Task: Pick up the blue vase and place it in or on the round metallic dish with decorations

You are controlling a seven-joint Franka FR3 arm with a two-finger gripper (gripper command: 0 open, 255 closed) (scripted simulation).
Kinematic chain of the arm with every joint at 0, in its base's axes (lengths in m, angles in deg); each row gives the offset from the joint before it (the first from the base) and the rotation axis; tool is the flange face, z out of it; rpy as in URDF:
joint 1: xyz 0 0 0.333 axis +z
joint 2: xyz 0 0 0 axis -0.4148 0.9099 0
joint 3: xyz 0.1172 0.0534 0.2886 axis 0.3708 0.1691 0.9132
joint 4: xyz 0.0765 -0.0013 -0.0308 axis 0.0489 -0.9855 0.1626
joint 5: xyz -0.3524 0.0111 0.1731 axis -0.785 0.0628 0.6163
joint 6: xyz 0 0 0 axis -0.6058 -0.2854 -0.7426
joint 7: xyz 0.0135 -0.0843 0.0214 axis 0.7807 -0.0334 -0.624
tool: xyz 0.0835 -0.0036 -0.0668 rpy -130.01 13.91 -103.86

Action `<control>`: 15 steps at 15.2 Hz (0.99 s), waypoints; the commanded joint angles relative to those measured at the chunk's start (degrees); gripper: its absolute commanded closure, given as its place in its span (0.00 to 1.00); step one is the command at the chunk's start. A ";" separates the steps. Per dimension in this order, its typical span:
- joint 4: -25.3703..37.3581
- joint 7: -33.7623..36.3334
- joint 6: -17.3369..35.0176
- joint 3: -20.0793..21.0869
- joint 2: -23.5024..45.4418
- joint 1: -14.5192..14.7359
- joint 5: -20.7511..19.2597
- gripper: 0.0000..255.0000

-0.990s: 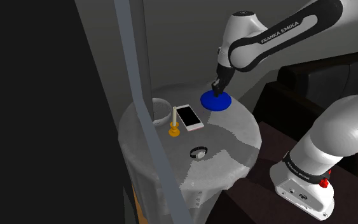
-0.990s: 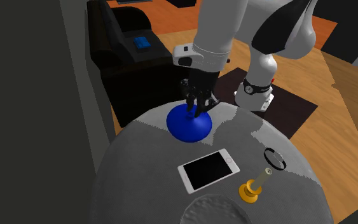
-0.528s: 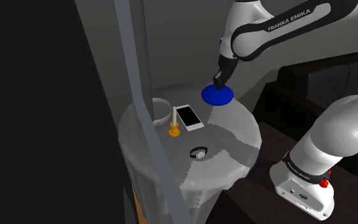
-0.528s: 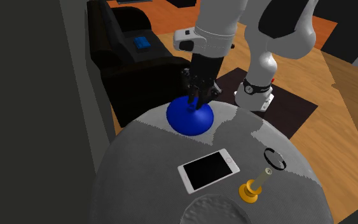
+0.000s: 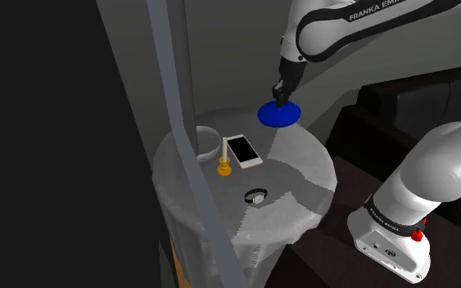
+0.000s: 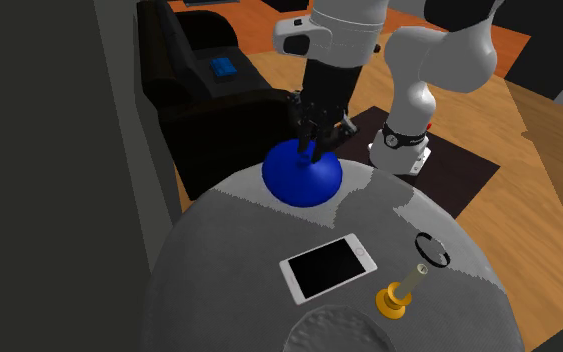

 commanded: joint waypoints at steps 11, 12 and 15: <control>21.14 15.16 -5.09 10.25 17.30 3.79 -1.84 1.00; 23.29 16.44 -5.74 10.95 18.98 4.13 -2.37 1.00; 30.17 20.23 -7.96 12.85 24.29 5.33 -4.26 1.00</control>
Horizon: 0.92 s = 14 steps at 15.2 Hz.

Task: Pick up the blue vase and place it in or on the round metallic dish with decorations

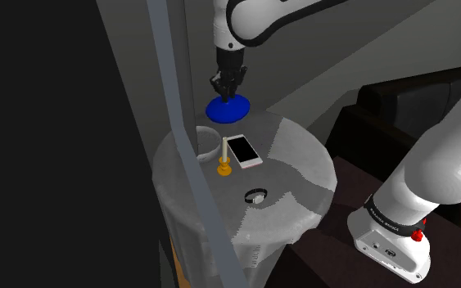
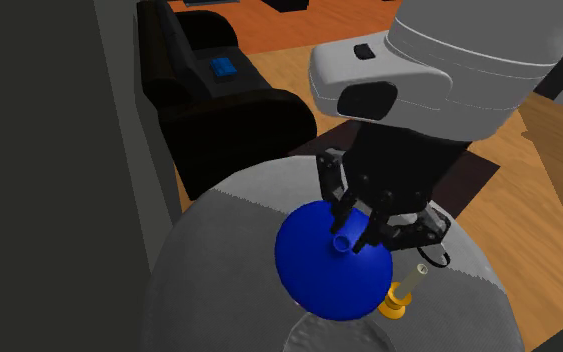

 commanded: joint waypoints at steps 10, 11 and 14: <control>19.81 9.79 -5.60 3.26 16.52 5.20 -6.66 1.00; 19.24 9.93 -4.90 3.23 16.67 5.20 -6.78 1.00; 17.60 10.37 -2.81 3.12 17.19 5.20 -7.17 1.00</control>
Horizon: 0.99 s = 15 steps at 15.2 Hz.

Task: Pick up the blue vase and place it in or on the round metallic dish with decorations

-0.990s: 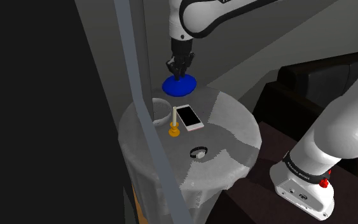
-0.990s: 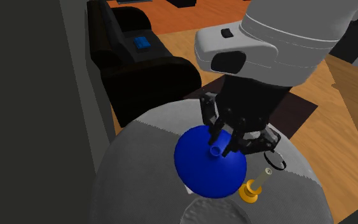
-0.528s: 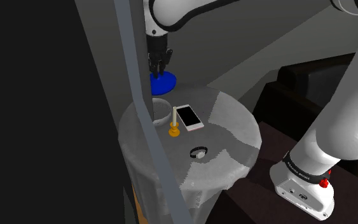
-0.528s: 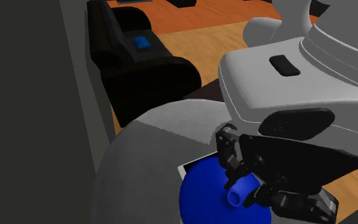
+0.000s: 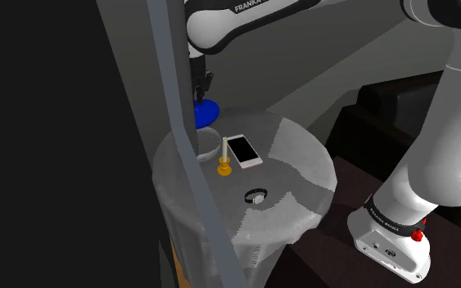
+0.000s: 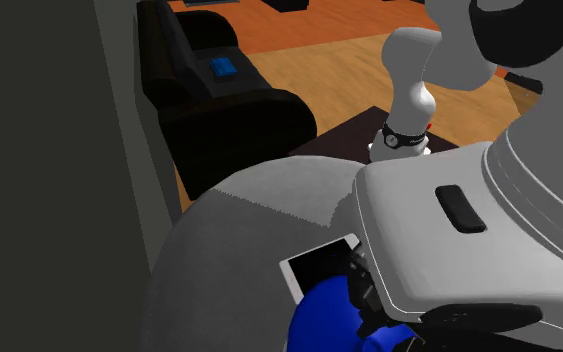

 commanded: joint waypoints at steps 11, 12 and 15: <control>-5.69 2.09 8.19 -0.62 2.82 0.20 -2.05 1.00; -6.06 2.29 8.84 -0.70 3.14 0.24 -2.27 1.00; -7.06 2.91 10.74 -0.94 4.16 0.38 -2.96 1.00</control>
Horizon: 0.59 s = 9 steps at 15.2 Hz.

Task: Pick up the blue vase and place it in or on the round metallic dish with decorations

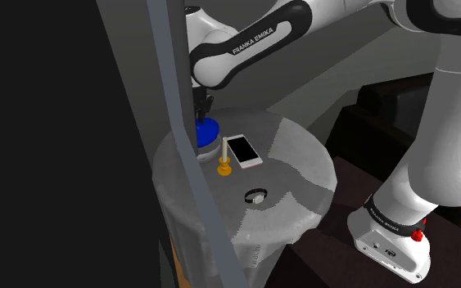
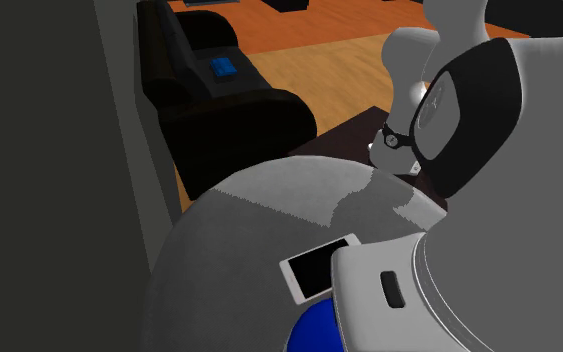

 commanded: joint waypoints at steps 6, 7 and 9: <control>-0.59 0.21 0.89 -0.10 0.29 0.01 -0.25 1.00; -0.59 0.21 0.89 -0.10 0.29 0.01 -0.25 1.00; -0.59 0.21 0.90 -0.10 0.29 0.01 -0.25 0.00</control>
